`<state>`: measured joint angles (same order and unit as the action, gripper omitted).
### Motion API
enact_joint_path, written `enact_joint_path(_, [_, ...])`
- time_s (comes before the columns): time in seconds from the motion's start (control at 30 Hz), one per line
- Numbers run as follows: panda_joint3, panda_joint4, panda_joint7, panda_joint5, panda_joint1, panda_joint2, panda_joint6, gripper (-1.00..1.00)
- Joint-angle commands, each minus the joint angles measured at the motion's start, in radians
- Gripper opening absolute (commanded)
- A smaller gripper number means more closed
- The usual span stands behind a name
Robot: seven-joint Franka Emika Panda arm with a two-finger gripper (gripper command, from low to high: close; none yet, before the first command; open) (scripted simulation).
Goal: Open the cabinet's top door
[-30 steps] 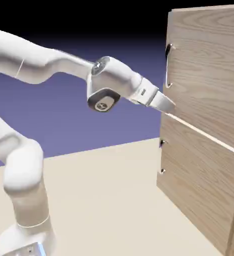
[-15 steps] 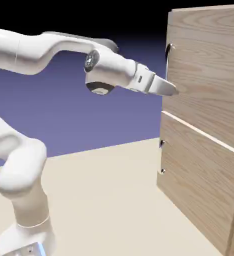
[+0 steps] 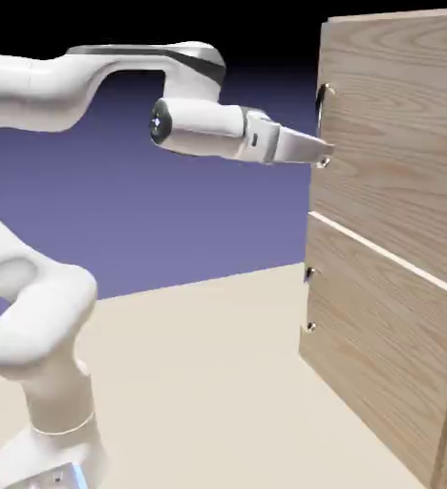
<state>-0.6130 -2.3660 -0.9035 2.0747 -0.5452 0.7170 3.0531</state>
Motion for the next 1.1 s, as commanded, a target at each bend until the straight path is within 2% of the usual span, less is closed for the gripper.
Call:
enact_joint_path(0.0, [-0.013, 0.009, -0.035, 0.044, -0.012, 0.003, 0.000, 0.00])
enact_joint_path(0.5, [-0.206, 0.149, -0.552, 0.696, -0.187, 0.049, 0.005, 0.00])
enact_joint_path(0.77, [-0.349, 0.281, -0.603, 0.754, -0.379, -0.042, -0.022, 0.00])
enact_joint_path(0.8, [-0.349, 0.281, -0.603, 0.754, -0.379, -0.042, -0.022, -1.00])
enact_joint_path(1.07, [-0.147, 0.141, -0.548, 0.610, -0.126, -0.031, -0.085, -1.00])
